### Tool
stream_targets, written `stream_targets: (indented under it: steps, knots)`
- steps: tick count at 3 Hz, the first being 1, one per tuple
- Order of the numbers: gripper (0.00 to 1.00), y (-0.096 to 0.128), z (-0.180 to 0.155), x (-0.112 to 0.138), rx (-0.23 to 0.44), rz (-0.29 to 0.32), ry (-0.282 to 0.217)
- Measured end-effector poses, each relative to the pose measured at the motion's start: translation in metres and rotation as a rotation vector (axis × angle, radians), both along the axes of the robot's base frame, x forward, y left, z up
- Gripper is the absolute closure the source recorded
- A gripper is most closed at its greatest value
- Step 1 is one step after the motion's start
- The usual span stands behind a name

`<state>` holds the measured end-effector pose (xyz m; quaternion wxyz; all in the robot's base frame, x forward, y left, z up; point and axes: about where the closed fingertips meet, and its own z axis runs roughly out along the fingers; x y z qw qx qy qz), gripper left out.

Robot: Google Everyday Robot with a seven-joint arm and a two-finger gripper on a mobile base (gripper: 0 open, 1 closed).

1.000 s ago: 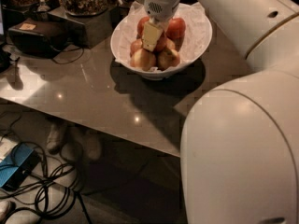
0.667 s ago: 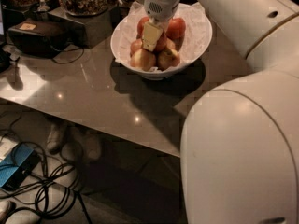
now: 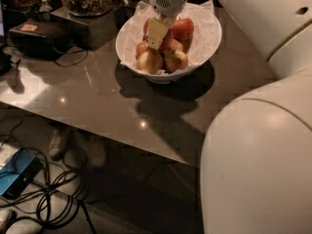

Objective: Pick apple from white bowl

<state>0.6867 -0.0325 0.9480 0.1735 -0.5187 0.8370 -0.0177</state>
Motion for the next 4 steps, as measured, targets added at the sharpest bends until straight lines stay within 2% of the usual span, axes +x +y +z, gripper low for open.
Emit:
stream_targets:
  steps: [1, 2, 4]
  knots:
    - [1.0, -0.002, 0.029, -0.021, 0.046, 0.038, -0.018]
    - [1.0, 0.0, 0.049, -0.036, 0.1, 0.094, -0.011]
    - [1.0, 0.014, 0.094, -0.064, 0.154, 0.211, -0.057]
